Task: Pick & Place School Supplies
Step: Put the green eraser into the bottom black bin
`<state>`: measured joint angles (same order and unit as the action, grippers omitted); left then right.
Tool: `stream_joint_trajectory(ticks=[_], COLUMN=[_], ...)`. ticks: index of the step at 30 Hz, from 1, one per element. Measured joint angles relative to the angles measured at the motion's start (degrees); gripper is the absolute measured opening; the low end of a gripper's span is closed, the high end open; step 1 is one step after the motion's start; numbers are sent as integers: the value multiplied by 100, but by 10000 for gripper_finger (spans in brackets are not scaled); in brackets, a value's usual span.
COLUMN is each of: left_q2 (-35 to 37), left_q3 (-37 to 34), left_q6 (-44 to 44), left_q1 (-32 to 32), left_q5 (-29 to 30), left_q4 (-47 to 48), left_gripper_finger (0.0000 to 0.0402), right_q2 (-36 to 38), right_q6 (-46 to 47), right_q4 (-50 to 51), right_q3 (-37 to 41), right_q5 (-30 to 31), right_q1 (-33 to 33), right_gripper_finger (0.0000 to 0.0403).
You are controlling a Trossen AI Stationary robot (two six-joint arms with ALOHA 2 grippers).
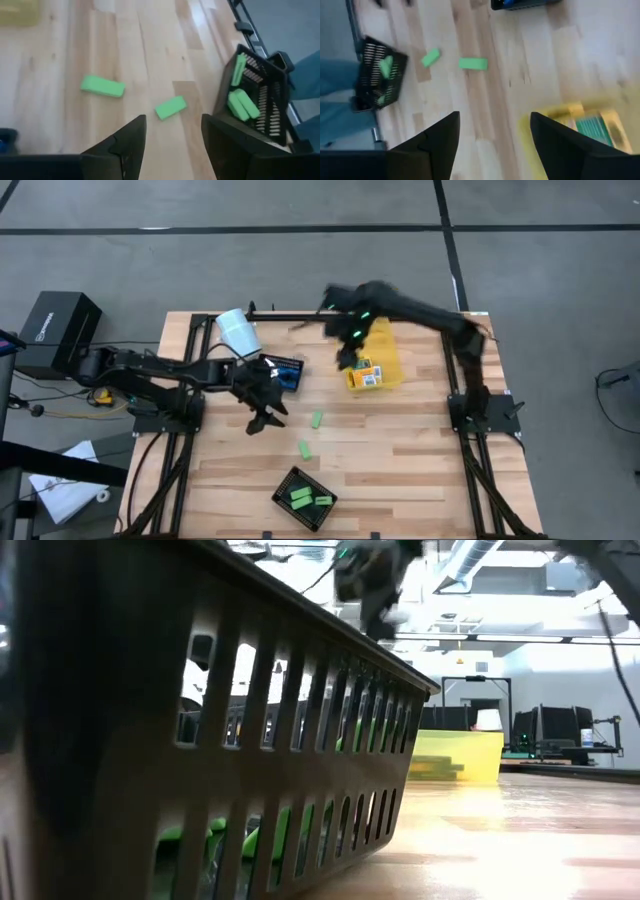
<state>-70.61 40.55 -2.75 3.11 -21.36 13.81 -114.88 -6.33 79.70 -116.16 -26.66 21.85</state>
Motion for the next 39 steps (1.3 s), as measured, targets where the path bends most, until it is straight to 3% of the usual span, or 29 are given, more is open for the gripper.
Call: stream_joint_trajectory(ticks=[6, 13, 18, 23, 31, 39], left_q2=[-263, -1563, -2477, -3155, -3773, -4016], left_q3=[59, 778, 1576, 2069, 2296, 2466], left_q6=[167, 1328, 2506, 3133, 3290, 3378], left_q1=[184, -54, -281, -507, -792, -1013], left_q5=[-373, -734, -747, -366, 195, 748], left_q4=[-276, 18, 872, 1096, 1276, 1354], left_gripper_finger=[185, 185, 185, 185, 185, 185], right_q2=[1702, 3398, 4133, 4380, 4253, 4144], right_q6=[759, 2408, 3455, 3828, 3855, 3108], right_q4=[262, 271, 329, 425, 733, 835], right_q3=[-2, -4, -4, -4, -2, 0], right_q5=[892, 2654, 3909, 4977, 5223, 5224], right_q1=[101, -318, -864, -1418, -1747, -1852], right_gripper_finger=[213, 193, 193, 196, 194, 198])
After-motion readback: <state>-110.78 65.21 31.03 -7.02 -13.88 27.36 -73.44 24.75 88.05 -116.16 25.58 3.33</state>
